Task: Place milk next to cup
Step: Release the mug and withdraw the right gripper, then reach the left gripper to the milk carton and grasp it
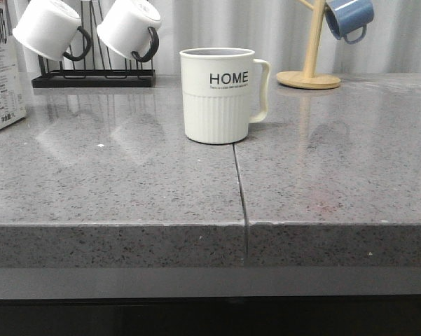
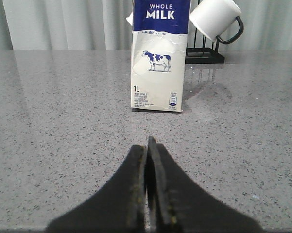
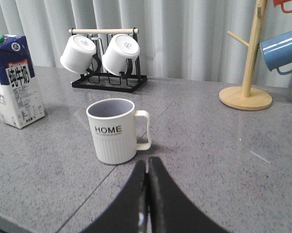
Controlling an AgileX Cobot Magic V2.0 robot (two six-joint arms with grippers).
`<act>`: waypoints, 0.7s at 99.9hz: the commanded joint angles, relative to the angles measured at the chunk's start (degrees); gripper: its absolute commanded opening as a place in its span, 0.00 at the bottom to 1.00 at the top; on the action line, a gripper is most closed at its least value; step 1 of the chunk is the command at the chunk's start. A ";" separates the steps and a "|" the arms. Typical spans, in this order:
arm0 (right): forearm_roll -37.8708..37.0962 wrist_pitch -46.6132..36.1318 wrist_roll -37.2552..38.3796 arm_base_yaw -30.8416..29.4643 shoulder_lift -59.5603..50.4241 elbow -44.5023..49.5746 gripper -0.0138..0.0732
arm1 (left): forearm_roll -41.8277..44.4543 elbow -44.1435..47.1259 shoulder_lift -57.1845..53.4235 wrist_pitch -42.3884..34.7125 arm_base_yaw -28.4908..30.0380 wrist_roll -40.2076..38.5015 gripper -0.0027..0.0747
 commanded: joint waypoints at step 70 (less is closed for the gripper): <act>-0.30 2.92 -0.25 -0.04 -5.09 -1.42 0.08 | 2.56 -11.67 9.00 -4.81 -0.40 0.27 0.01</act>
